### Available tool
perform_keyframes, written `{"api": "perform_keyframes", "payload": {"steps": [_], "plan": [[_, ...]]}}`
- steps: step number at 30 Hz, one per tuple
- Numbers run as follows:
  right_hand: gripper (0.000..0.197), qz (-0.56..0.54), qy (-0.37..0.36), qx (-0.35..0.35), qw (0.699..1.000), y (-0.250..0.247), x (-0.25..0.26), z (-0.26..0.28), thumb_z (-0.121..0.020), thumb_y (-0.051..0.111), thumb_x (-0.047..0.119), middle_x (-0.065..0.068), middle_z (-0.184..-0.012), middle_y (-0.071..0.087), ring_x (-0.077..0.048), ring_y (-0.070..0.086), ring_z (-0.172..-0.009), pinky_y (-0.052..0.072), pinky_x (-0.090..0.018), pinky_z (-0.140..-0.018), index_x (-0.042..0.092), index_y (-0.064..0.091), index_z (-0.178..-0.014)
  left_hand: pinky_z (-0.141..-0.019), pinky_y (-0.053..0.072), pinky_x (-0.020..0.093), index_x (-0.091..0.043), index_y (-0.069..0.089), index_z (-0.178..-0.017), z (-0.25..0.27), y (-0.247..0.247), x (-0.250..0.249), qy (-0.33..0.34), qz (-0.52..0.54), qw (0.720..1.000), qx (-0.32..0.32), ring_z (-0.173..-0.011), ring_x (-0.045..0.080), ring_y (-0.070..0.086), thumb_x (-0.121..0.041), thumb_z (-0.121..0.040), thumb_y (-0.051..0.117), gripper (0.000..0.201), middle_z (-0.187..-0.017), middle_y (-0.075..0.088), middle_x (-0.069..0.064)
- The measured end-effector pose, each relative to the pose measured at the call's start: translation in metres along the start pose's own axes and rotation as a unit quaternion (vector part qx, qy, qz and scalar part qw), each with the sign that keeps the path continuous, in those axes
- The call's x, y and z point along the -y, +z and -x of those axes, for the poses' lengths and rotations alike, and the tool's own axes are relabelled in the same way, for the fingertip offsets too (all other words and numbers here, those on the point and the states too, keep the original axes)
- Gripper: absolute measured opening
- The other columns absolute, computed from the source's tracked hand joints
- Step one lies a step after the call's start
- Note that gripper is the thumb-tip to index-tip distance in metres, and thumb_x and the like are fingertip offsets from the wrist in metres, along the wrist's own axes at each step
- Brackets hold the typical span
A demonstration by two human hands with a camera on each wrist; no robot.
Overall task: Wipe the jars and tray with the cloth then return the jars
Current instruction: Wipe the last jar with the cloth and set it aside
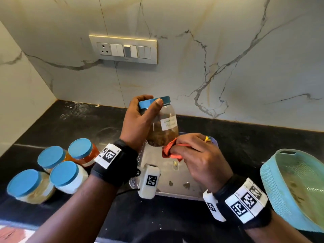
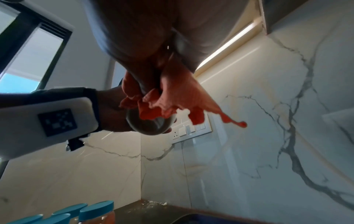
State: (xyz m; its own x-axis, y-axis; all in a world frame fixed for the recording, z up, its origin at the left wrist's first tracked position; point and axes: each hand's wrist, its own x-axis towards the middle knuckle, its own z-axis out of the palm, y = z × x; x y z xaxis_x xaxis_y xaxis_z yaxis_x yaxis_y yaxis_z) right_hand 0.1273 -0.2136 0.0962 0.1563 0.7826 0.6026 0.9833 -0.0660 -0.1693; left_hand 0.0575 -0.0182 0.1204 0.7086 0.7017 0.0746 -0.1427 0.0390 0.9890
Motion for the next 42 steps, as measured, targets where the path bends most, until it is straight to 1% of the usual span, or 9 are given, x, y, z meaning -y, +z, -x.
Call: {"api": "perform_keyframes", "payload": {"steps": [3,7,10,13,16,24,28,32,42], "plan": [[0.021,-0.046,0.018,0.017,0.999,0.008,-0.004,0.003,-0.093,0.062,0.011,-0.003,-0.110,0.070,-0.019,0.065,-0.102,0.055,-0.028,-0.088,0.013,0.077,-0.107,-0.086,0.059,0.026,-0.018,0.043,-0.146,0.010,-0.029,0.001,-0.003,-0.073,0.997,0.001,-0.111,0.013,0.068,-0.049,-0.078,0.081,0.084,-0.132,0.062,0.006],[0.027,-0.107,0.058,-0.005,0.993,0.026,-0.005,0.004,-0.084,0.074,-0.003,-0.001,-0.110,0.069,-0.019,0.066,-0.101,0.054,-0.031,-0.090,0.012,0.078,-0.105,-0.102,0.052,0.026,-0.021,0.043,-0.149,0.043,-0.098,0.009,0.019,-0.240,0.970,-0.015,-0.124,0.007,0.058,-0.056,-0.069,0.087,0.097,-0.140,0.057,-0.004],[0.028,-0.117,0.087,-0.011,0.989,0.037,0.001,0.005,-0.079,0.077,-0.006,0.000,-0.106,0.071,-0.018,0.069,-0.094,0.051,-0.023,-0.090,0.012,0.079,-0.101,-0.107,0.050,0.032,-0.019,0.045,-0.148,0.076,-0.145,0.022,-0.020,-0.348,0.936,-0.053,-0.126,0.011,0.054,-0.051,-0.072,0.087,0.092,-0.139,0.054,-0.001],[0.028,-0.150,0.110,0.016,0.982,0.053,0.007,0.005,-0.080,0.077,-0.004,0.005,-0.108,0.069,-0.012,0.066,-0.095,0.054,-0.026,-0.087,0.015,0.079,-0.101,-0.111,0.043,0.036,-0.016,0.047,-0.147,0.104,-0.180,0.035,-0.048,-0.429,0.899,-0.079,-0.127,0.017,0.052,-0.057,-0.064,0.084,0.100,-0.136,0.055,0.005],[0.029,-0.176,0.104,0.035,0.978,0.067,0.013,0.003,-0.079,0.076,-0.006,0.006,-0.107,0.067,-0.004,0.060,-0.095,0.048,-0.013,-0.091,0.011,0.078,-0.101,-0.111,0.041,0.035,-0.016,0.050,-0.145,0.125,-0.200,0.047,-0.050,-0.472,0.876,-0.086,-0.127,0.019,0.052,-0.052,-0.062,0.082,0.096,-0.135,0.057,0.005],[0.027,-0.213,0.098,0.057,0.970,0.090,0.032,-0.002,-0.080,0.075,-0.005,0.001,-0.107,0.070,-0.018,0.067,-0.093,0.058,-0.035,-0.084,0.010,0.077,-0.103,-0.100,0.043,0.033,-0.024,0.055,-0.135,0.133,-0.197,0.069,-0.044,-0.549,0.833,-0.054,-0.116,0.020,0.056,-0.057,-0.067,0.086,0.083,-0.128,0.062,-0.001],[0.028,-0.209,0.104,0.063,0.970,0.090,0.033,0.000,-0.080,0.075,-0.004,0.000,-0.106,0.070,-0.019,0.067,-0.094,0.059,-0.037,-0.085,0.010,0.077,-0.103,-0.100,0.044,0.048,-0.024,0.050,-0.138,0.103,-0.188,0.066,-0.047,-0.643,0.764,-0.012,-0.119,0.026,0.051,-0.065,-0.067,0.079,0.086,-0.131,0.055,0.000],[0.028,-0.204,0.130,0.056,0.969,0.086,0.024,0.006,-0.080,0.076,-0.005,-0.002,-0.108,0.071,-0.018,0.067,-0.096,0.061,-0.041,-0.084,0.008,0.077,-0.104,-0.097,0.040,0.048,-0.021,0.046,-0.140,0.073,-0.187,0.067,-0.093,-0.711,0.696,0.038,-0.124,0.028,0.045,-0.056,-0.073,0.080,0.082,-0.136,0.049,0.003],[0.029,-0.189,0.174,0.059,0.965,0.082,0.003,0.020,-0.081,0.076,-0.003,-0.004,-0.111,0.070,-0.023,0.068,-0.100,0.060,-0.048,-0.085,0.006,0.075,-0.108,-0.099,0.040,0.051,-0.022,0.045,-0.143,0.049,-0.186,0.077,-0.135,-0.737,0.660,0.064,-0.129,0.030,0.044,-0.036,-0.077,0.083,0.078,-0.140,0.048,0.003]]}}
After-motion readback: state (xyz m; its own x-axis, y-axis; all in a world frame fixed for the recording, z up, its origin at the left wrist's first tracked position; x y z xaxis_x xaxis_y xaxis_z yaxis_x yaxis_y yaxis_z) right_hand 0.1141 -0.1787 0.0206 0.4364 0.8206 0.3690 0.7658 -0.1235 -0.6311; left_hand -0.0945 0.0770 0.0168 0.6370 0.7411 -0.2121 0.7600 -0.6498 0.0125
